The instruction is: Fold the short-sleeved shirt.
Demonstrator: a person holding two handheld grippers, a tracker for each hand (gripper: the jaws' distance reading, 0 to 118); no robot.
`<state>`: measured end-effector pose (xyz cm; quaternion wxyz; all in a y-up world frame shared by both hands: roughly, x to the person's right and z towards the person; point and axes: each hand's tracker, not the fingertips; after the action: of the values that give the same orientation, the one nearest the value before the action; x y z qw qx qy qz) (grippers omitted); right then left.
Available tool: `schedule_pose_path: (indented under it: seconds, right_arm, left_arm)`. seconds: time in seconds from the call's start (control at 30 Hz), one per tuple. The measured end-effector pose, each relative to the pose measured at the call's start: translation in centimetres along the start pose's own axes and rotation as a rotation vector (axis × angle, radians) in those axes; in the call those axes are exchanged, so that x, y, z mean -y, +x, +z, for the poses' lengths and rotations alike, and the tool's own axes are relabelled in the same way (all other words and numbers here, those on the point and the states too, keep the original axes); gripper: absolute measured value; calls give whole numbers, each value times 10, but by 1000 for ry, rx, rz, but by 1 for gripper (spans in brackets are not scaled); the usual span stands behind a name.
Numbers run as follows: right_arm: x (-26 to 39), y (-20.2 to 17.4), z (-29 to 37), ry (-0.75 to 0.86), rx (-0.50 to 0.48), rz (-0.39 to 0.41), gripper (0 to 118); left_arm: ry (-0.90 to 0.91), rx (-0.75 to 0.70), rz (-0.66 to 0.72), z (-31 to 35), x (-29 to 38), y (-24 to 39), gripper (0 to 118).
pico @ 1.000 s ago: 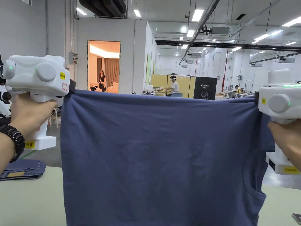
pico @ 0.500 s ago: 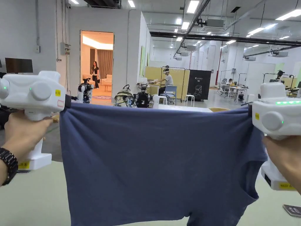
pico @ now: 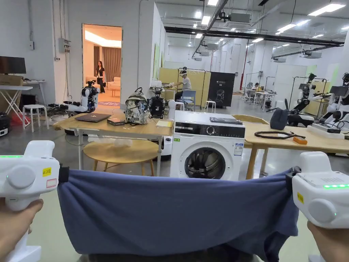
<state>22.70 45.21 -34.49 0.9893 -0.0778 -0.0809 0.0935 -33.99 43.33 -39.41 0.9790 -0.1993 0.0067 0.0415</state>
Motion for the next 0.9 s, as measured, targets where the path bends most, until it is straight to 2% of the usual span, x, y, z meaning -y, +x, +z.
schedule_pose_path:
  seconds: [0.13, 0.5, 0.73, 0.9]
  right_arm:
    - [34, -4, 32, -5, -1, 61, 3]
    - [125, -6, 116, -129, -15, 61, 3]
    - [175, -5, 150, -321, -46, 31, 3]
    - [225, -4, 161, -491, -76, 56, 3]
  left_arm:
    - [-14, 10, 7, 33, 36, -7, 0]
    - [-136, 29, 39, 100, 149, -20, 0]
    - [-301, 31, 75, 122, 221, -20, 0]
    - [-458, 19, 71, 123, 270, -17, 0]
